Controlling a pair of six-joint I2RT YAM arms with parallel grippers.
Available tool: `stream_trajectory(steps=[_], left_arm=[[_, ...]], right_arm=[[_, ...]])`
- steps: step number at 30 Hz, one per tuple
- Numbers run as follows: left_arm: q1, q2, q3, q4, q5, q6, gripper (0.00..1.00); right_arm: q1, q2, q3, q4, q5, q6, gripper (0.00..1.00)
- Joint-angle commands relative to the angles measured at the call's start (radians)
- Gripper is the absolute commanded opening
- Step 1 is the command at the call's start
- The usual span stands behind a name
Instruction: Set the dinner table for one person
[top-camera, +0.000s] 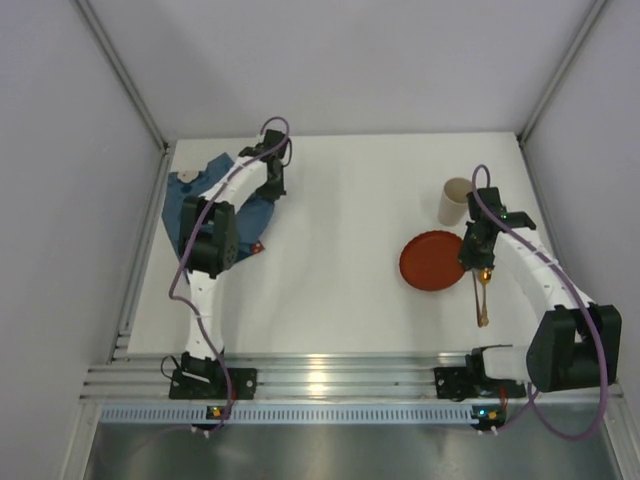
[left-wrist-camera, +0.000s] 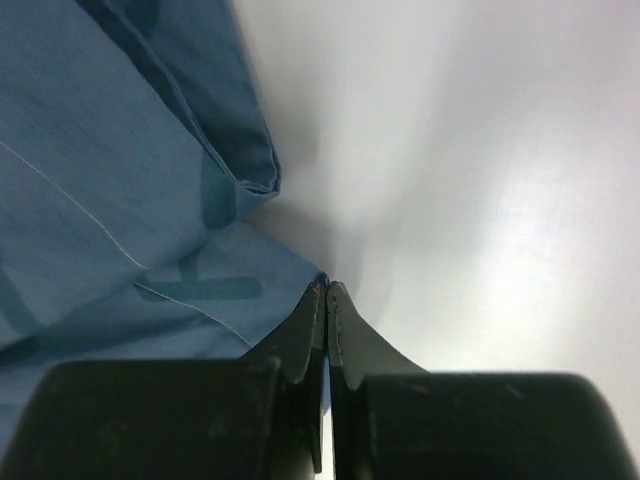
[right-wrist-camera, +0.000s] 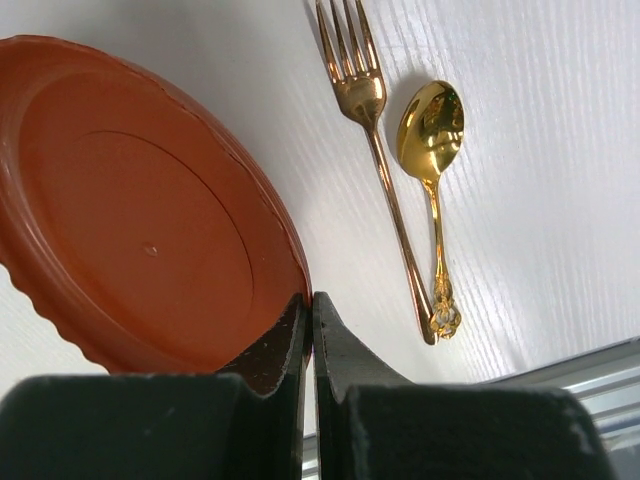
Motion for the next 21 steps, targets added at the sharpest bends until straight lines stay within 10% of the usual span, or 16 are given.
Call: stream_trajectory(steps=[1, 9, 15, 17, 20, 21], left_arm=[[-0.181, -0.092, 0.115, 0.005, 0.100, 0.022, 0.00], [-0.570, -0.199, 0.024, -0.010, 0.011, 0.184, 0.00], [-0.615, -0.252, -0.115, -0.042, 0.056, 0.119, 0.00], [-0.615, -0.250, -0.126, -0.058, 0.046, 0.047, 0.18], [-0.617, -0.272, -0.134, -0.070, 0.043, -0.021, 0.38], [-0.615, -0.281, -0.134, -0.070, 0.042, -0.032, 0.45]], right_arm=[[-0.017, -0.022, 0.061, -0.017, -0.012, -0.004, 0.00], [-0.017, -0.073, 0.042, -0.052, -0.012, 0.026, 0.00], [-0.019, -0.091, -0.060, -0.036, 0.002, 0.065, 0.00], [-0.020, -0.076, -0.047, -0.040, 0.003, 0.063, 0.21], [-0.062, -0.080, -0.047, -0.022, -0.015, 0.077, 1.00], [-0.072, -0.074, -0.048, -0.025, -0.021, 0.077, 1.00]])
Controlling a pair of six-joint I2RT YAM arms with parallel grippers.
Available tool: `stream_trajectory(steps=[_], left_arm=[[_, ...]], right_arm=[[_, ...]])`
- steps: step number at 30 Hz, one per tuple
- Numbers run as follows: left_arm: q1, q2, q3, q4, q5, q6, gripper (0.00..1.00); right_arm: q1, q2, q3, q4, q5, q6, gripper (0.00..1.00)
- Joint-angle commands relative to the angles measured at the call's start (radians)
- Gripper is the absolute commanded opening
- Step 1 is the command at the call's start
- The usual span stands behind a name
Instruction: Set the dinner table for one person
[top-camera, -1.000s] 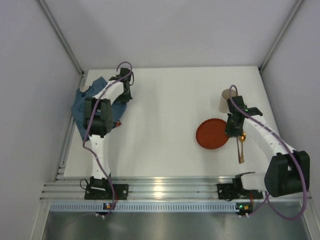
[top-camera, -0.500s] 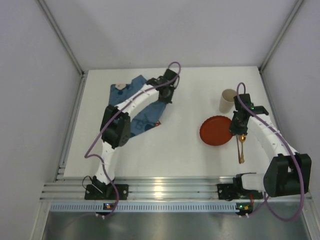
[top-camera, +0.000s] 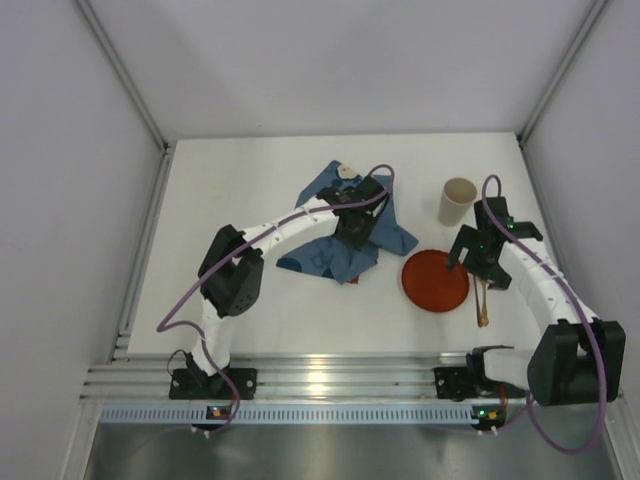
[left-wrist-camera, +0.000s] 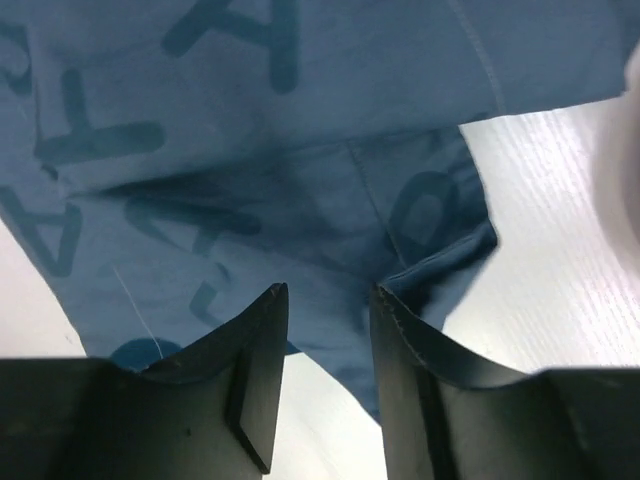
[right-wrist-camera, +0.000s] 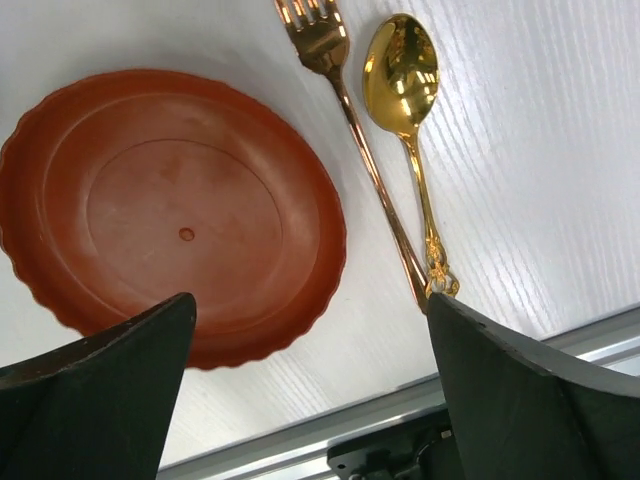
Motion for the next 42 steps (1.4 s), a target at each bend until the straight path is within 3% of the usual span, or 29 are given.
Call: stream_trajectory(steps=[1, 9, 13, 16, 20, 24, 29, 37, 42], left_arm=[[0.002, -0.091, -0.003, -0.023, -0.022, -0.109, 0.49], [0.005, -0.231, -0.020, -0.022, -0.037, -0.194, 0.65], [0.065, -0.351, -0.140, -0.010, -0.107, -0.260, 0.71], [0.204, -0.427, -0.301, 0.007, -0.050, -0.321, 0.71], [0.417, -0.532, -0.544, 0.069, 0.024, -0.353, 0.70], [0.508, -0.561, -0.653, 0.104, 0.075, -0.369, 0.70], [0.613, -0.560, -0.779, 0.200, 0.248, -0.442, 0.69], [0.616, -0.498, -0.823, 0.337, 0.420, -0.501, 0.66], [0.605, -0.440, -0.797, 0.363, 0.428, -0.505, 0.65]], right_arm=[[-0.059, 0.010, 0.007, 0.009, -0.023, 0.017, 1.00], [-0.075, -0.049, 0.068, -0.002, -0.153, -0.014, 1.00], [0.048, -0.057, 0.097, 0.070, -0.414, 0.047, 0.99], [0.196, -0.013, 0.146, 0.131, -0.494, 0.124, 0.99], [0.358, 0.061, 0.186, 0.237, -0.516, 0.198, 0.98], [0.378, 0.133, 0.131, 0.352, -0.565, 0.284, 0.96], [0.378, 0.244, 0.150, 0.280, -0.490, 0.296, 0.93], [0.376, 0.375, 0.125, 0.352, -0.520, 0.267, 0.87], [0.378, 0.438, 0.148, 0.358, -0.514, 0.264, 0.83]])
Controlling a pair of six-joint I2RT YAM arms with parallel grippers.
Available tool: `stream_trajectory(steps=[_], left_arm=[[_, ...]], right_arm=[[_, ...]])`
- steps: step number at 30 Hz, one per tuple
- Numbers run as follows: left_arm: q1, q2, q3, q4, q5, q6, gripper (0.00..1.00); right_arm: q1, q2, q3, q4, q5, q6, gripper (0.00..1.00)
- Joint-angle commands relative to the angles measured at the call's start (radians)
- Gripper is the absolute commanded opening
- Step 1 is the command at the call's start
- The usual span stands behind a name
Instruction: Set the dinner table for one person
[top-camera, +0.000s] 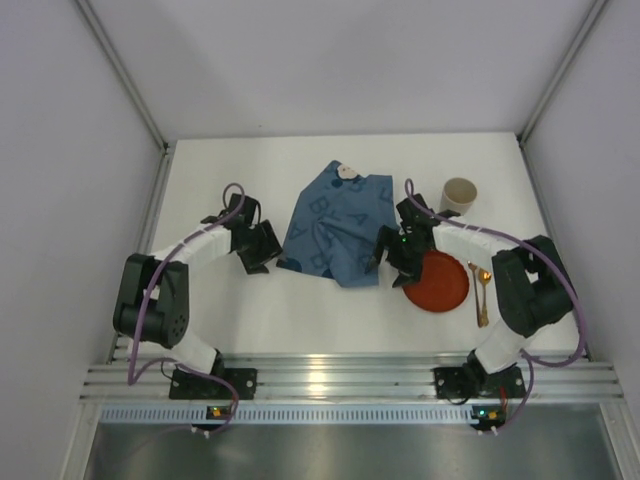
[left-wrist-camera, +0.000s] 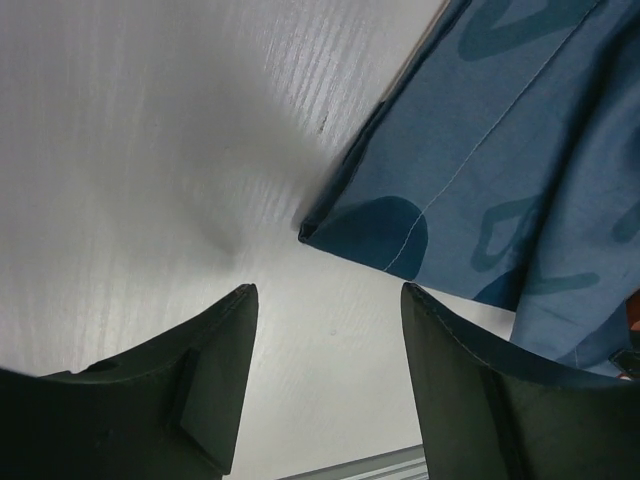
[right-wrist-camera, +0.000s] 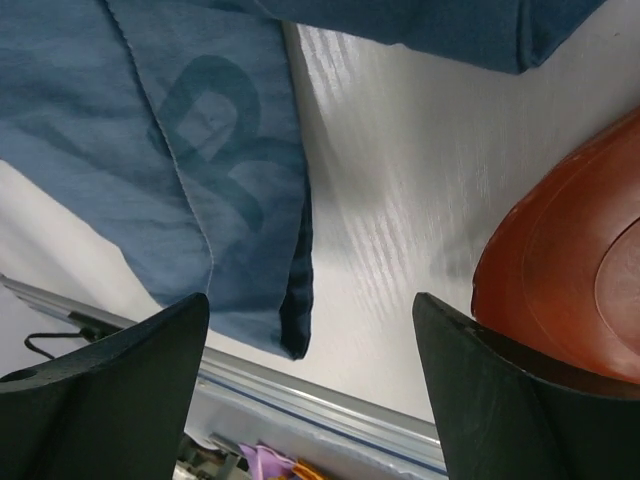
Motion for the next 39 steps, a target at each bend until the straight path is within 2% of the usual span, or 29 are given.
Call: stream_trajectory(steps=[1, 5, 10, 11, 16, 21, 22, 24, 26, 27, 29, 32, 35, 39], left_arm=[[-0.008, 0.045, 0.032, 0.063, 0.039, -0.022, 0.64], [-0.010, 0.092, 0.039, 0.072, 0.027, -0.022, 0.63], [-0.014, 0.134, 0.052, 0.093, 0.042, -0.020, 0.55], [-0.016, 0.142, 0.058, 0.095, 0.044, -0.017, 0.55], [-0.021, 0.194, 0.081, 0.096, 0.050, -0.005, 0.50], [-0.025, 0.227, 0.086, 0.113, 0.059, -0.003, 0.47], [-0.025, 0.231, 0.086, 0.115, 0.059, 0.000, 0.47], [-0.025, 0.237, 0.086, 0.119, 0.062, 0.001, 0.43], [-0.027, 0.240, 0.088, 0.126, 0.068, 0.004, 0.36], [-0.027, 0.243, 0.086, 0.132, 0.073, 0.009, 0.22], [-0.027, 0.252, 0.091, 0.136, 0.082, 0.012, 0.03], [-0.025, 0.258, 0.111, 0.133, 0.099, 0.026, 0.00], [-0.022, 0.232, 0.158, 0.077, 0.052, 0.061, 0.00], [0.018, 0.142, 0.218, -0.006, -0.044, 0.116, 0.00]], right_arm=[[0.003, 0.022, 0.048, 0.026, -0.003, -0.004, 0.82], [0.004, 0.041, 0.036, 0.048, 0.002, 0.005, 0.75], [0.010, 0.065, 0.041, 0.052, 0.002, 0.014, 0.50], [0.012, 0.067, 0.045, 0.051, 0.002, 0.016, 0.47], [0.036, 0.068, 0.064, 0.042, -0.002, 0.027, 0.36], [0.056, 0.053, 0.059, 0.043, -0.032, 0.059, 0.35], [0.058, 0.050, 0.058, 0.048, -0.043, 0.063, 0.32], [0.065, 0.032, 0.052, 0.052, -0.049, 0.076, 0.27], [0.065, 0.022, 0.048, 0.051, -0.051, 0.077, 0.17], [0.065, 0.016, 0.048, 0.048, -0.045, 0.076, 0.11], [0.062, 0.013, 0.056, 0.029, -0.034, 0.070, 0.08], [0.047, 0.018, 0.085, -0.004, -0.025, 0.047, 0.02], [-0.013, 0.018, 0.143, -0.040, -0.041, 0.019, 0.00], [-0.190, 0.005, 0.258, -0.115, -0.060, -0.041, 0.00]])
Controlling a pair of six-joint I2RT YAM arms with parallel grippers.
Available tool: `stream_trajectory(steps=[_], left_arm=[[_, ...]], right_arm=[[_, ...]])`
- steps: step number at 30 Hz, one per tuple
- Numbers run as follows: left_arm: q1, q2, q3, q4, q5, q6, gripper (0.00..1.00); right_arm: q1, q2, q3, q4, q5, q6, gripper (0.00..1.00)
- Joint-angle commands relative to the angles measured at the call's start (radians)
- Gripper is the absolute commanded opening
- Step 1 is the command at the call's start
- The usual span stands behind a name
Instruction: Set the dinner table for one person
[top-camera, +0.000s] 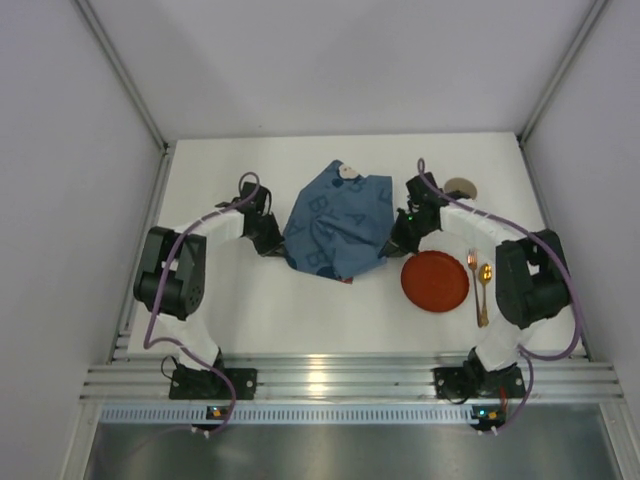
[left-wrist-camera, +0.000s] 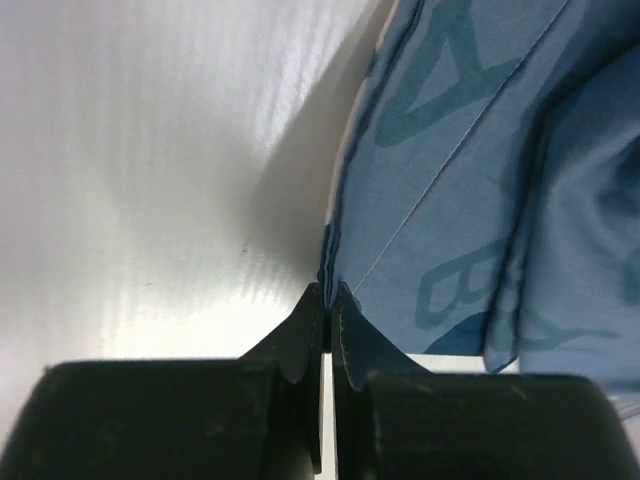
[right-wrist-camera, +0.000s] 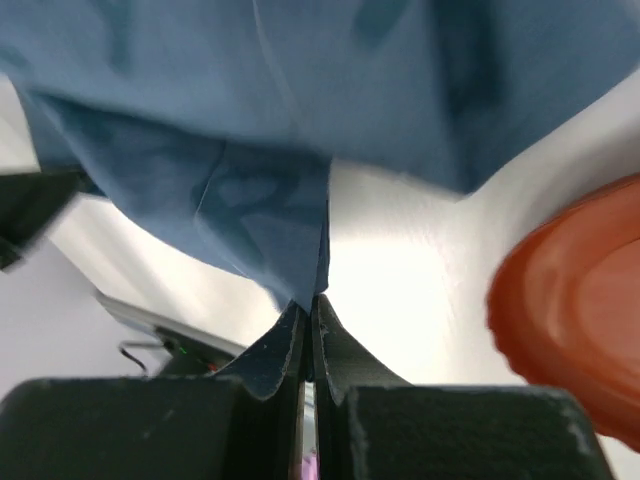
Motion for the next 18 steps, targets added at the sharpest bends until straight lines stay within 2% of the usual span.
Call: stream_trajectory(steps=[1, 4, 6, 9, 10, 13, 15, 17, 18], left_arm=[[0.070, -0.099, 0.084, -0.076, -0.109, 0.066, 0.00], [0.156, -0.160, 0.150, -0.124, -0.106, 0.090, 0.00], [0.175, -0.189, 0.213, -0.162, -0.132, 0.116, 0.00], [0.178, -0.199, 0.397, -0.234, -0.183, 0.127, 0.00], [0.178, -0.199, 0.500, -0.252, -0.198, 0.123, 0.00], [0.178, -0.186, 0.679, -0.291, -0.273, 0.093, 0.00], [0.178, -0.189, 0.733, -0.253, -0.266, 0.070, 0.00], [0.176, -0.163, 0.761, -0.188, -0.246, 0.055, 0.00], [0.176, -0.147, 0.805, -0.179, -0.196, 0.046, 0.00]], right_arm=[[-0.160, -0.057, 0.147, -0.093, -0.014, -0.064, 0.00], [-0.279, -0.033, 0.286, -0.165, -0.032, -0.102, 0.00], [-0.339, 0.007, 0.410, -0.198, -0.042, -0.122, 0.00], [-0.370, 0.082, 0.634, -0.289, -0.054, -0.150, 0.00], [-0.370, 0.100, 0.697, -0.341, -0.049, -0.156, 0.00], [-0.372, 0.156, 0.926, -0.379, -0.055, -0.147, 0.00], [-0.370, 0.188, 1.029, -0.328, -0.113, -0.103, 0.00], [-0.372, 0.202, 1.049, -0.255, -0.169, -0.031, 0.00], [-0.372, 0.218, 1.046, -0.162, -0.222, -0.003, 0.00]])
